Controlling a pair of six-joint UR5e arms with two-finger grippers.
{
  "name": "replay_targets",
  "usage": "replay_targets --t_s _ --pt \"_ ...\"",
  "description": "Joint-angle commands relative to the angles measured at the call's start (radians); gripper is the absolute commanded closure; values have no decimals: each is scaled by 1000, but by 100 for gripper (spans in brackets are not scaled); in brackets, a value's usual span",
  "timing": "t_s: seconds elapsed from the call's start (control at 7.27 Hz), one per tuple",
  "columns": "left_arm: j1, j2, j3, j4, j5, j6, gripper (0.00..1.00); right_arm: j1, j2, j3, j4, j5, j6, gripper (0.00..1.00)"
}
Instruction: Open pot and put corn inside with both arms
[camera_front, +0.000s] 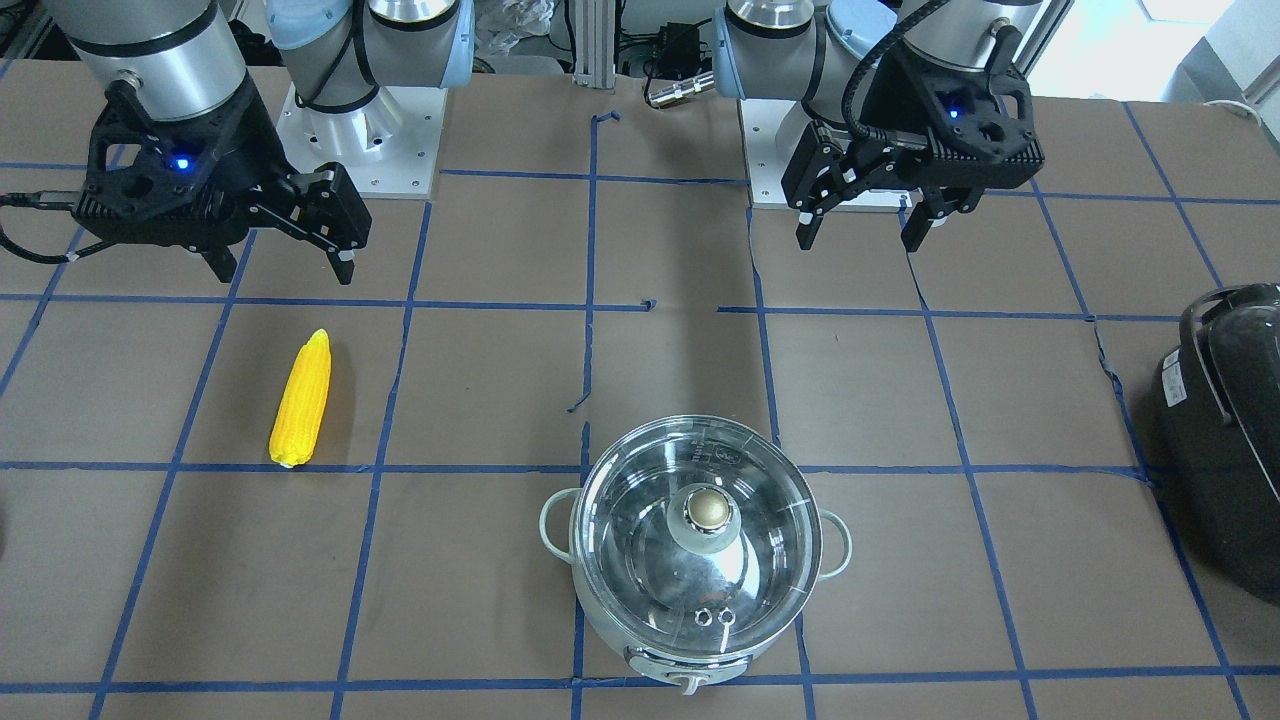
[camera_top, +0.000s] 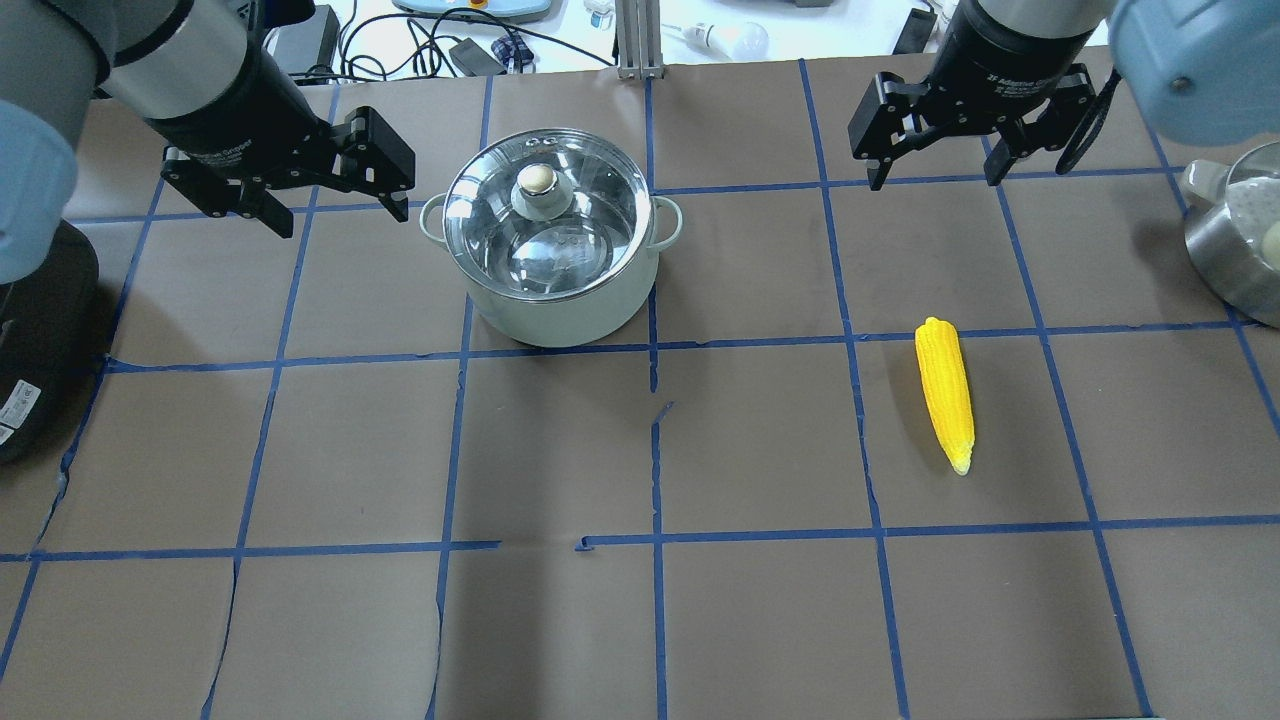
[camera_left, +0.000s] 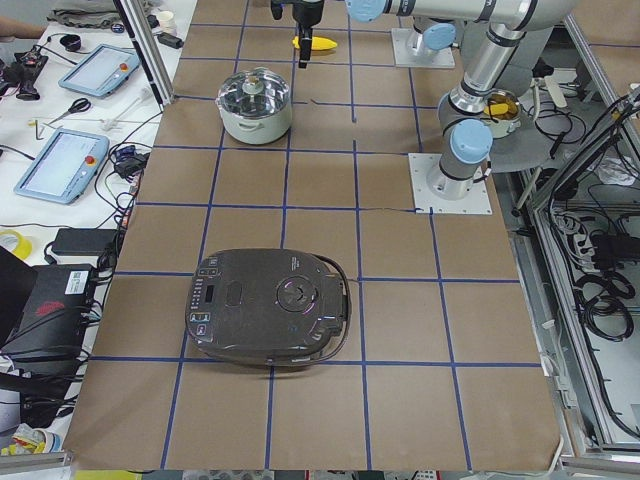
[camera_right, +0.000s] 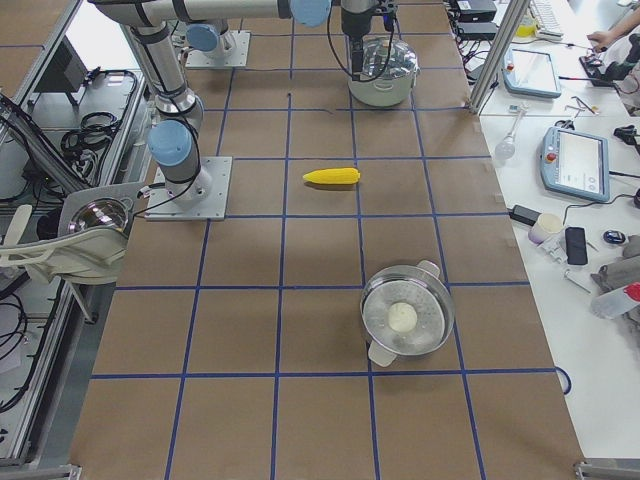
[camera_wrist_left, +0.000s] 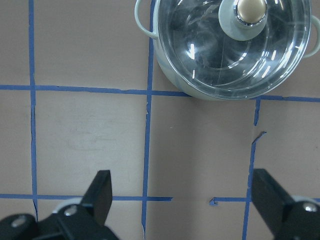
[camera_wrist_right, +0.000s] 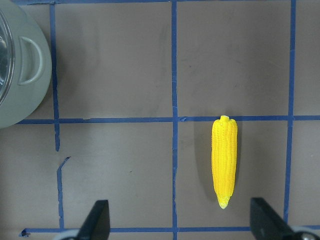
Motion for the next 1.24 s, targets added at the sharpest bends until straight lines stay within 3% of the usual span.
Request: replay_targets --t_s 0.0,0.41,1.1 --pt "1 2 -1 -1 1 0 0 0 0 0 0 0 1 0" --pt "4 5 -2 -25 50 0 0 0 0 0 0 0 1 0" --pt "1 7 -11 -24 44 0 0 2 0 0 0 0 -1 0"
